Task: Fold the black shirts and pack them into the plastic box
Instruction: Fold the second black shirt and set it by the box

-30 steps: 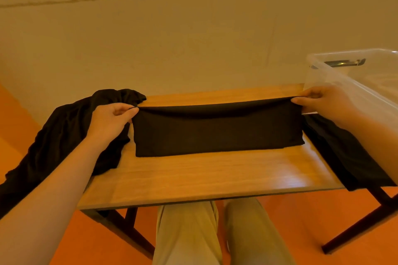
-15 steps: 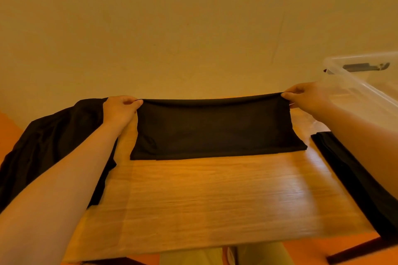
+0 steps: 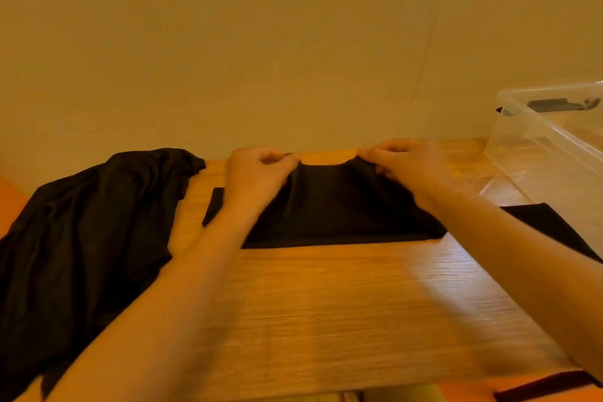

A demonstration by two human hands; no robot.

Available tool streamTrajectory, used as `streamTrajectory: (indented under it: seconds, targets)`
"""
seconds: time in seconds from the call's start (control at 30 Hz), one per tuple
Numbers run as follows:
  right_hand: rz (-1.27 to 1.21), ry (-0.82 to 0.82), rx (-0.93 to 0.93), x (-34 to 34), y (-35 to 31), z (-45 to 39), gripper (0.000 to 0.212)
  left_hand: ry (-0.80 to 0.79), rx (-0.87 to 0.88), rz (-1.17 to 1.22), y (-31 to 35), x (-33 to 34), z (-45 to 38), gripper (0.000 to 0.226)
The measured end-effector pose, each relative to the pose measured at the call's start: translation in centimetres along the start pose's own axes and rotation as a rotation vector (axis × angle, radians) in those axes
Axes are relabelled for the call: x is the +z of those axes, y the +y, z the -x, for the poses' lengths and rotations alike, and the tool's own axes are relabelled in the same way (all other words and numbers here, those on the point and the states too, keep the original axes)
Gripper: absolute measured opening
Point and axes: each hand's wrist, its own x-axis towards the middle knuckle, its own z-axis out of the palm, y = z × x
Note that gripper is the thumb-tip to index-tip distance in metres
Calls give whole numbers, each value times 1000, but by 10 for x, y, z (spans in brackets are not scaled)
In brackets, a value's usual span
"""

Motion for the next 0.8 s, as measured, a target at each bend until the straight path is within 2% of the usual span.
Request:
streamTrajectory:
  seconds: [0.13,0.27,0.37,0.47,0.67,0.8]
  targets:
    - [-107,-80,-6,34,6,25,14,-50,76,30,5,33,29,11]
    - [-164,-53,15,44,17,34,12,-11,125,65,-4,43,44,14]
    - [-196,-40,38,47,22,42,12,5,226,5,-12,48,52,21]
    - [-205,-38,-8,48,24,50,10,27,288,-4,-15,51,57,25]
    - [-146,1,-148,49,27,62,11,170,412,-87,-21,53,65,25]
    - [-150,15,-168,50,30,66,8,257,469,-147,-25,56,70,23]
